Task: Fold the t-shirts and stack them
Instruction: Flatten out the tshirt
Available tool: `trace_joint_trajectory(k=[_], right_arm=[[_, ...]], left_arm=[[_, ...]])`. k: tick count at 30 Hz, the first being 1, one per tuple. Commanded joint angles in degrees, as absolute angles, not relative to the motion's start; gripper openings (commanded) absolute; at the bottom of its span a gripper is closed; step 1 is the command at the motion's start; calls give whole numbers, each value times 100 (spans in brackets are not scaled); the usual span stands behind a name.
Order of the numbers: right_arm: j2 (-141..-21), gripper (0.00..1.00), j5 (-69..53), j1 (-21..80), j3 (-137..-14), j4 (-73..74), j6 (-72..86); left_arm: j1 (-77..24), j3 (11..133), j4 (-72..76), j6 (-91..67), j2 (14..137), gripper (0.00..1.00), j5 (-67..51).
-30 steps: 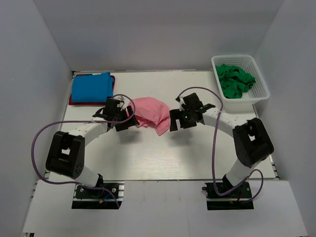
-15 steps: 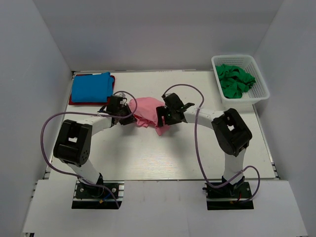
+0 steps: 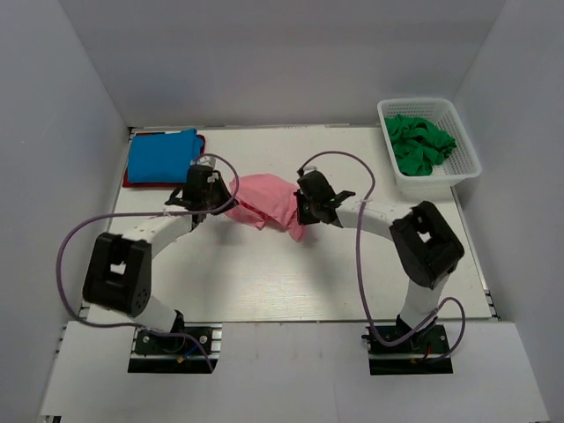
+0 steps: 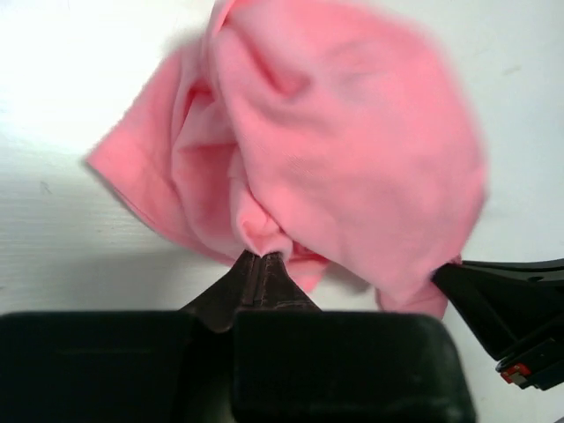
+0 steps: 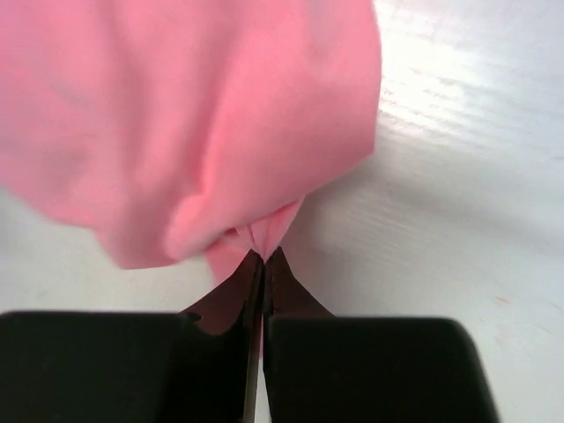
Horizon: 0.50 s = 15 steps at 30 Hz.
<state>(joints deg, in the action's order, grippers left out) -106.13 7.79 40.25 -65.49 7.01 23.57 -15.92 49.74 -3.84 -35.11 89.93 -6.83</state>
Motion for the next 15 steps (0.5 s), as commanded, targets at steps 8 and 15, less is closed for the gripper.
trace_joint_trajectory(k=[8, 15], right_arm=[[-7630, 0, 2651, 3867, -7188, 861, 1812], [-6479, 0, 3541, 3762, -7786, 792, 856]], left_arm=[[-1608, 5624, -580, -3349, 5969, 0, 377], [-1608, 6520, -492, -2865, 5326, 0, 1044]])
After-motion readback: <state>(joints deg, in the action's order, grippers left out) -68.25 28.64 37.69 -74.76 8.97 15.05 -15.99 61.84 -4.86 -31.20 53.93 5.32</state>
